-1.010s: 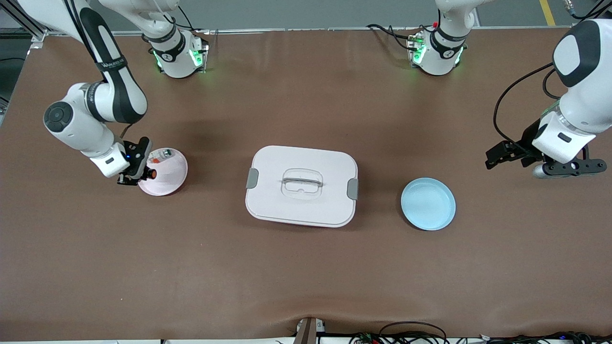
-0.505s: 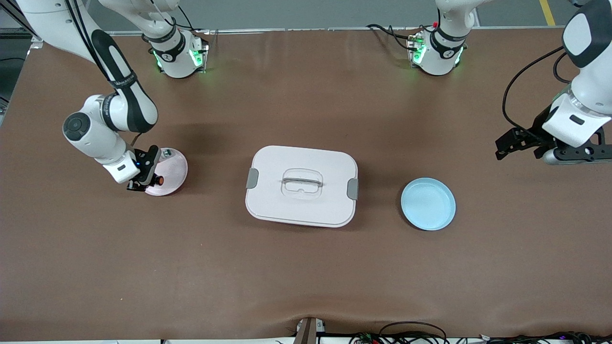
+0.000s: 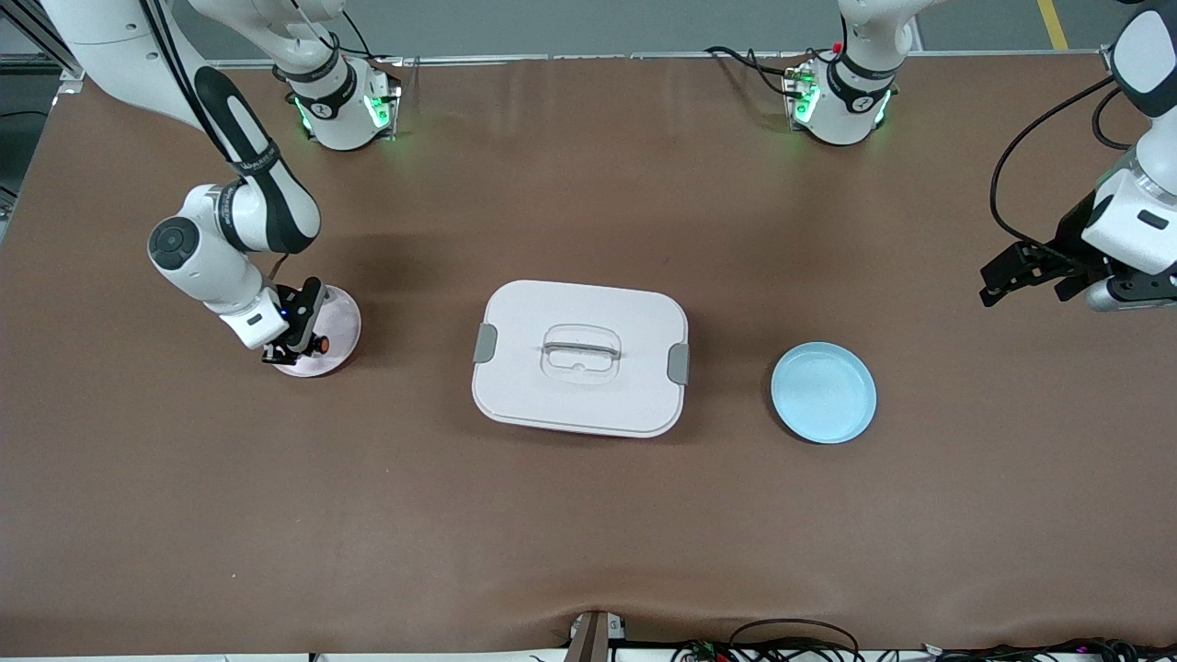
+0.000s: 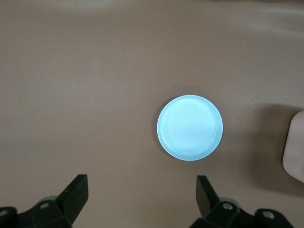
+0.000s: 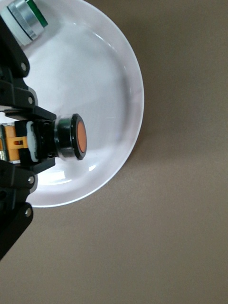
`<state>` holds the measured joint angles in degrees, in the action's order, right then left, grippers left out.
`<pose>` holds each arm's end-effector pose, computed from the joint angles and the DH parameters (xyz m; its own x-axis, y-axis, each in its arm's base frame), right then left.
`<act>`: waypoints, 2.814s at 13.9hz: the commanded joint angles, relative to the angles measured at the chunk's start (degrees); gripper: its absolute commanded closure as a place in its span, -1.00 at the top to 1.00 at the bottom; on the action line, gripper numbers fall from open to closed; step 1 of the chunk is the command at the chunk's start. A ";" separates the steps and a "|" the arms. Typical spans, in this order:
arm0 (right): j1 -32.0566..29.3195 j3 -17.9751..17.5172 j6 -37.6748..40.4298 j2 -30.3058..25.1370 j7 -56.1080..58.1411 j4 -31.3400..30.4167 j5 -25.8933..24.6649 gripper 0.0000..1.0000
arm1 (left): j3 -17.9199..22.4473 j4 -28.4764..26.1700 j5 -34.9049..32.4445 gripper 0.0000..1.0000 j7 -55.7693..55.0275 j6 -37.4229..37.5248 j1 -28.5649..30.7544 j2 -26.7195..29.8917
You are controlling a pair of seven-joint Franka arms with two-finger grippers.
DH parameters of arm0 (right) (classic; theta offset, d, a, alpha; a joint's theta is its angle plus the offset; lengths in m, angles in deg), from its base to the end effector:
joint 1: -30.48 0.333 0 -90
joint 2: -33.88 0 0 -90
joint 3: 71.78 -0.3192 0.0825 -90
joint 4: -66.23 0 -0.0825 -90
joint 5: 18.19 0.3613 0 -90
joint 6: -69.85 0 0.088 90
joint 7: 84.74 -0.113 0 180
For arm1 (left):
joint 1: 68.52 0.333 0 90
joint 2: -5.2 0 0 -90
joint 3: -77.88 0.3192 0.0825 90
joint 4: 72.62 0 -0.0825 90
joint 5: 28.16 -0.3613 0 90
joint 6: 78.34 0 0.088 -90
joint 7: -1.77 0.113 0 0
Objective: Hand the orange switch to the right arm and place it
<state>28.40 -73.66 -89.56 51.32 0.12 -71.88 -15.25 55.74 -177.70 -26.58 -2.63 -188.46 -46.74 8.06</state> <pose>0.4944 -0.0035 0.2113 0.1407 0.9894 0.0369 0.9877 -0.1429 0.0634 0.5405 -0.0095 0.5582 0.9881 0.0779 0.1328 0.0761 -0.9969 0.0184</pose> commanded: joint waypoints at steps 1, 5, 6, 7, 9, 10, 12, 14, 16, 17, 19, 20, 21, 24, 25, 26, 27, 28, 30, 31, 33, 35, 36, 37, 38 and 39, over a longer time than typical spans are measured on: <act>0.06 -0.06 -2.74 0.14 -1.09 -1.98 -1.44 -1.00 | 0.95 0.32 0.26 1.00 1.15 1.74 -0.24 0.56; 0.06 -0.06 -4.77 0.75 -1.27 -3.56 -1.44 -1.00 | 17.96 0.32 0.26 1.00 0.36 2.10 -17.69 1.00; 0.06 -0.06 -5.38 1.02 -1.27 -3.56 -1.44 -1.00 | 21.06 0.23 0.26 1.00 0.35 2.27 -20.61 1.09; 0.06 0.03 -5.73 1.46 -1.36 -3.56 -1.44 -1.00 | 22.39 0.32 0.26 1.00 0.44 2.62 -22.03 1.09; -0.03 -0.06 -5.74 1.90 -1.80 -3.30 -1.44 0.98 | 22.76 0.32 0.26 1.00 0.27 2.63 -22.57 1.00; -0.03 -0.06 -5.74 1.90 -1.80 -3.30 -1.44 1.00 | 22.76 0.32 0.26 1.00 0.27 2.63 -22.57 1.00; -0.11 -0.06 -5.65 1.90 -1.80 -3.21 -1.44 1.00 | 22.76 0.32 0.26 1.00 0.18 2.63 -22.66 1.00; -0.20 -0.06 -5.21 1.81 -1.80 -3.04 -1.44 1.00 | 23.02 0.23 0.26 1.00 0.09 2.63 -23.71 0.83; -0.29 -0.06 -5.03 1.64 -2.06 -2.95 -1.35 1.00 | 23.02 0.23 0.18 1.00 -0.08 2.63 -23.80 0.65; -0.29 -0.06 -4.95 1.64 -2.06 -2.51 -1.27 1.00 | 23.02 0.23 0.18 1.00 0.00 2.63 -23.80 0.56; -0.29 -0.06 -2.50 1.20 -1.97 -1.20 -1.18 1.00 | 23.02 0.23 0.18 1.00 0.00 2.63 -24.42 0.48; -0.29 -0.06 0.21 0.94 -1.97 0.03 -1.09 1.00 | 23.02 0.14 0.09 1.00 0.09 2.63 -24.42 0.48; -0.29 -0.15 2.85 0.41 -2.06 1.08 -1.00 1.00 | 23.02 0.05 0.09 1.00 0.79 2.63 -24.42 0.48; -0.29 -0.15 12.51 -2.48 -5.56 4.24 -0.91 1.00 | 23.37 0.31 0.09 1.00 0.97 3.59 -24.42 1.00; -0.29 -0.06 17.68 -3.54 -7.14 6.17 -0.91 1.00 | 23.20 0.66 0.09 1.00 0.97 4.03 -24.24 1.26; -0.29 -0.06 23.73 -4.33 -9.59 8.98 -0.91 1.00 | 22.93 1.28 0.09 1.00 0.97 4.64 -23.89 2.05; -0.20 -0.06 30.41 -4.69 -12.05 12.48 -1.00 1.00 | 22.85 1.89 0.09 1.00 1.14 5.86 -23.98 2.23; -0.38 0.03 36.39 -4.87 -14.95 15.83 -1.00 1.00 | 22.76 2.77 0.00 1.00 1.15 7.10 -23.89 2.23; -0.55 0.12 44.06 -7.05 -21.01 20.50 -1.18 1.00 | 22.76 3.48 0.00 1.00 1.23 9.03 -23.89 2.93; -0.64 0.12 47.06 -8.02 -24.35 22.17 -1.26 1.00 | 22.67 3.48 0.09 1.00 1.15 9.30 -23.89 3.89; -0.82 0.12 50.84 -10.40 -30.07 24.72 -2.05 1.00 | 22.41 3.66 0.09 1.00 1.15 11.05 -24.15 5.13; -0.91 0.12 57.08 -10.32 -35.33 30.43 -4.59 1.00 | 22.23 5.58 0.09 1.00 1.15 13.33 -24.24 5.13; -0.47 -0.06 59.37 -10.49 -40.76 33.06 -5.91 1.00 | 22.23 6.29 0.00 1.00 0.88 14.74 -24.33 5.05; -0.38 -0.23 63.83 -10.23 -45.52 35.96 -6.10 1.00 | 22.23 7.16 0.09 1.00 0.88 15.36 -24.33 4.96; -0.38 -0.32 67.09 -9.97 -49.92 39.12 -5.84 1.00 | 22.23 7.87 0.09 1.00 0.97 15.63 -24.42 4.78; -0.38 -0.32 69.39 -9.88 -55.35 41.59 -5.66 1.00 | 22.06 7.88 0.09 1.00 0.97 16.33 -24.42 4.78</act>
<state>28.12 -73.47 -24.89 40.49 -46.75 -35.76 -19.75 77.83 -171.36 -26.56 -2.56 -174.22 -70.85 13.08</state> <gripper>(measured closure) 0.000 0.000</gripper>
